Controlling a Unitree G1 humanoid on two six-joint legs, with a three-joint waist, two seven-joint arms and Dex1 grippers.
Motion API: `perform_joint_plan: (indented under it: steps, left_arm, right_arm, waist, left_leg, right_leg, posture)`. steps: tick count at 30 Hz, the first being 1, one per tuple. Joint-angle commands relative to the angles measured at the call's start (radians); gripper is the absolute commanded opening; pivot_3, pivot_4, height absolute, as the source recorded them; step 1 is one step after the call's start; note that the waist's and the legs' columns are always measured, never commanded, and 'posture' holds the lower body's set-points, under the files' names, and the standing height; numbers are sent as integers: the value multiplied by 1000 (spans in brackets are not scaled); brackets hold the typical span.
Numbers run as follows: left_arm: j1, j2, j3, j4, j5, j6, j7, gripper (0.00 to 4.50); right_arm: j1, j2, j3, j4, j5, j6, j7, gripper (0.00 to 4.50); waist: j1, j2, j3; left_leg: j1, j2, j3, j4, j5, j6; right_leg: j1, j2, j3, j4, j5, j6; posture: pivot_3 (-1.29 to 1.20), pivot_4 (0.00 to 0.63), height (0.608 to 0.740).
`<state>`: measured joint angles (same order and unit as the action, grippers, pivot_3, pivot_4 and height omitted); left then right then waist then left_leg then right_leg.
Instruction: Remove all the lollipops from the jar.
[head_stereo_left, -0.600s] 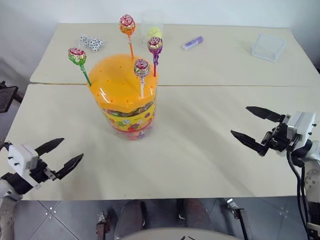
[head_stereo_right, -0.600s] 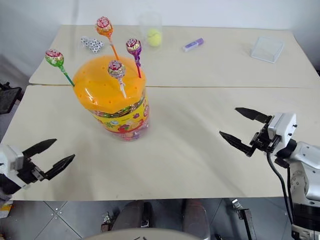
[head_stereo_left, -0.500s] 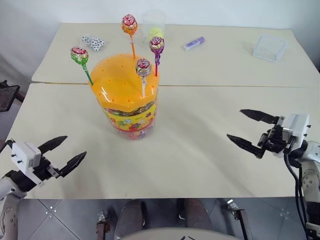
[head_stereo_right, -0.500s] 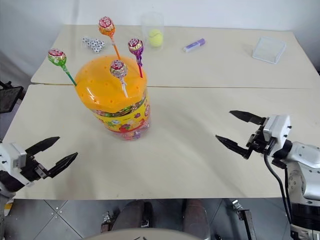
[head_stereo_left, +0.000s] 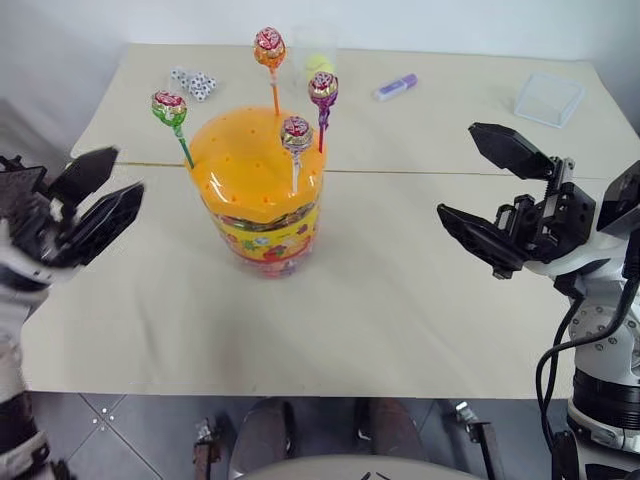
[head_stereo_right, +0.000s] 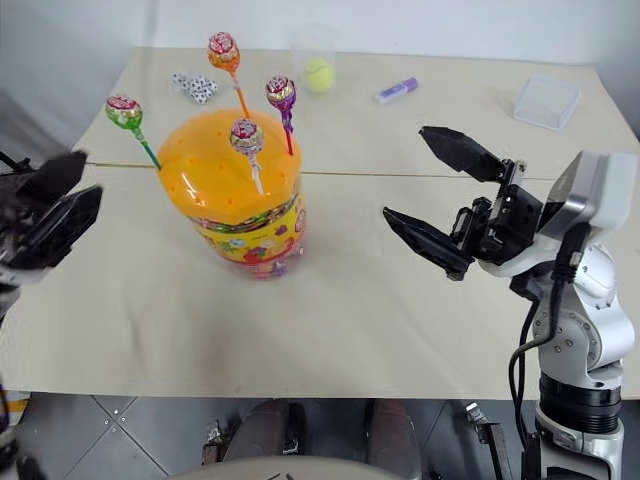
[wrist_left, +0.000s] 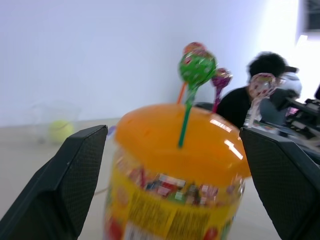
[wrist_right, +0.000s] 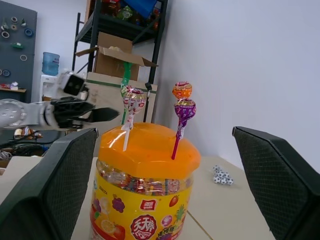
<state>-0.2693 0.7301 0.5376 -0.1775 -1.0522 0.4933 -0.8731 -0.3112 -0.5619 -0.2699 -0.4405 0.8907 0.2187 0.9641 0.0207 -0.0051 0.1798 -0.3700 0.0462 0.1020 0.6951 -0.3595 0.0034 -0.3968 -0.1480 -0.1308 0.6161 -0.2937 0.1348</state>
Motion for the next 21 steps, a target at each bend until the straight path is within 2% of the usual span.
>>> perform_joint_plan:
  steps: [1, 4, 13, 15, 16, 19, 21]
  left_arm:
    - [-84, 12, -60, 29, 46, -11, -28, 4307]
    - [-131, 5, -80, 47, 40, 5, -38, 3658]
    - [-209, -13, -121, 96, 41, 20, -76, 843]
    - [-232, -34, -91, 108, -20, 50, -50, 207]
    - [-252, -49, -61, 117, -77, 75, -17, 64]
    - [-295, -78, 20, 154, -172, 104, 84, 64]
    - [-299, -71, 91, 202, -171, 90, 180, 64]
  right_arm:
    - [3, -9, -11, -37, 18, -1, 1, 4500]
    - [16, -13, -15, -42, 16, 0, 6, 4500]
    - [64, -11, -22, -60, -7, -24, 10, 4500]
    - [63, -15, -20, -57, -5, -24, 21, 4500]
    - [58, -18, -15, -52, -6, -25, 35, 4500]
    - [35, -22, 9, -35, -10, -21, 73, 4500]
    - [8, -28, 44, -13, -24, -20, 127, 4500]
  waist:
    - [-1, 0, 0]
    - [-9, 0, 0]
    - [-19, 0, 0]
    - [-20, 0, 0]
    - [-19, 0, 0]
    - [-19, -2, 1]
    - [-24, -2, 1]
  left_leg:
    - [0, 0, 0, 0, 0, 0]
    - [0, 1, 1, -1, 0, 0]
    - [0, 1, 1, -1, 0, 0]
    - [0, 1, 1, -1, 0, 0]
    - [0, 1, 1, -1, 0, 0]
    - [-1, 1, 0, 1, 0, 0]
    - [-1, 1, -1, 1, 0, 0]
  right_leg:
    - [0, 0, 0, 0, 0, 0]
    - [-1, 1, 0, 0, 0, 0]
    - [-1, 1, 1, 0, 0, 0]
    - [-1, 1, 1, 0, 0, 0]
    - [-1, 1, 1, 0, 0, 0]
    - [-1, 1, 1, 0, 0, 0]
    - [-1, 1, 1, 0, 0, 0]
  posture:
    - [0, 150, 740]
    - [0, 150, 740]
    - [0, 150, 740]
    - [0, 150, 740]
    - [0, 150, 740]
    - [0, 150, 740]
    - [0, 150, 740]
